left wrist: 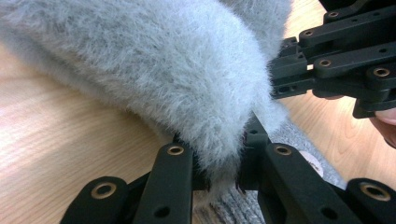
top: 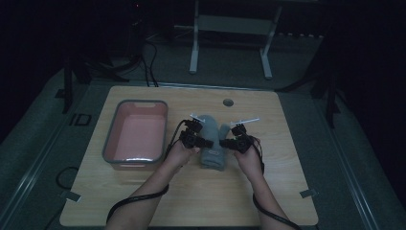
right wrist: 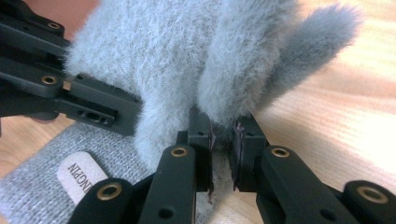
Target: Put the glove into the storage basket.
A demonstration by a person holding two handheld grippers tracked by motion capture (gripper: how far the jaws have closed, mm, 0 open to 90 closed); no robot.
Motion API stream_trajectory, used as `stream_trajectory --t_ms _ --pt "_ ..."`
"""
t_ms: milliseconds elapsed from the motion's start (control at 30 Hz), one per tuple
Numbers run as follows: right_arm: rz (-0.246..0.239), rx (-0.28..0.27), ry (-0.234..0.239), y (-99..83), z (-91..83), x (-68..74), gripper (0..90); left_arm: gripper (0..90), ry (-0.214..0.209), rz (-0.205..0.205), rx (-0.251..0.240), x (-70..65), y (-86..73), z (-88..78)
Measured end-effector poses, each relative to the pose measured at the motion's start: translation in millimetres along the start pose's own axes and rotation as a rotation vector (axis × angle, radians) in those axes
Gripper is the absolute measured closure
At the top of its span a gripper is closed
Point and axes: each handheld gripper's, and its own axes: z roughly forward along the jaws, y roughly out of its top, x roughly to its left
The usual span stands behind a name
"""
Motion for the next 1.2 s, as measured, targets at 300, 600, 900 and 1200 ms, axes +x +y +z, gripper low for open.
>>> stream_trajectory --t_ms 300,600,900,1200 --pt "-0.03 -0.057 0.009 22.4 -26.1 20.0 80.7 79.7 0.016 0.05 -0.035 -13.0 18.1 -40.1" --pt "-0.083 -0.101 0.008 52.8 -45.2 48.0 80.8 79.7 0.046 0.087 -0.054 -15.6 30.5 -81.1" --pt "-0.116 -0.103 0.023 76.8 -41.1 76.8 80.8 79.7 0.073 0.079 -0.066 -3.1 29.3 -116.3" --pt "-0.158 -0.083 0.062 102.3 -16.7 115.2 80.8 79.7 0.116 0.04 -0.085 25.4 13.1 -156.0"
